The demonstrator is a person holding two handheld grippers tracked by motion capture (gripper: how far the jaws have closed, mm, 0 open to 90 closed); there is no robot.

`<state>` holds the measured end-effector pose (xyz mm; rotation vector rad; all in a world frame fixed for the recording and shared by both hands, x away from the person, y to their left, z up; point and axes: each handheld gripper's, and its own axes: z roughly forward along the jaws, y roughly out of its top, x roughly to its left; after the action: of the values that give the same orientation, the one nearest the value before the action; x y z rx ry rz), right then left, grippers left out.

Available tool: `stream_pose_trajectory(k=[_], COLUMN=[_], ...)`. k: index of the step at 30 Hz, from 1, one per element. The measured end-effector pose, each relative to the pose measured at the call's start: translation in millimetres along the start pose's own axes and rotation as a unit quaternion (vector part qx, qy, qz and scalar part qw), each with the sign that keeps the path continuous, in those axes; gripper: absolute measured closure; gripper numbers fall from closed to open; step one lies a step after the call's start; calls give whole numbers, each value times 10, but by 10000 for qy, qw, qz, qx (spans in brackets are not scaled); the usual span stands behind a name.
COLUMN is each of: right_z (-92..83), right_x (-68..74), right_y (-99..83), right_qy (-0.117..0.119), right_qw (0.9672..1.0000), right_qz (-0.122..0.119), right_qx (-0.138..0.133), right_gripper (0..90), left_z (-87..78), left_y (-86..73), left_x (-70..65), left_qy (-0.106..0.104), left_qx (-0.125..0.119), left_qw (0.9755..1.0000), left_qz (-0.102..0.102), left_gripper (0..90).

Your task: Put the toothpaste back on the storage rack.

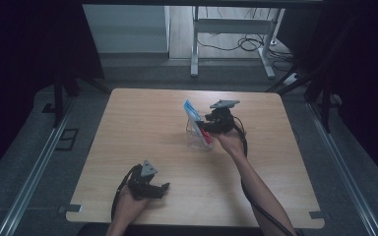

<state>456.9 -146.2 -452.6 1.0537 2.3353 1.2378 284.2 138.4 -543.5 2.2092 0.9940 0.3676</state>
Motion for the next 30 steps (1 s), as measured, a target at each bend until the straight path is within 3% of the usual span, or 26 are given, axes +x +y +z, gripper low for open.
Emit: stream_pose_trajectory(k=[30], right_z=[-332], right_x=[27], right_y=[-24], right_qy=[25], right_qw=[9996], right_qz=[-248], right_qx=[-120], right_gripper=[417], left_z=[1], left_y=[-1], left_x=[-5], left_qy=[6], left_qx=[-9], left_qw=[10000], left_qz=[-26], left_gripper=[130])
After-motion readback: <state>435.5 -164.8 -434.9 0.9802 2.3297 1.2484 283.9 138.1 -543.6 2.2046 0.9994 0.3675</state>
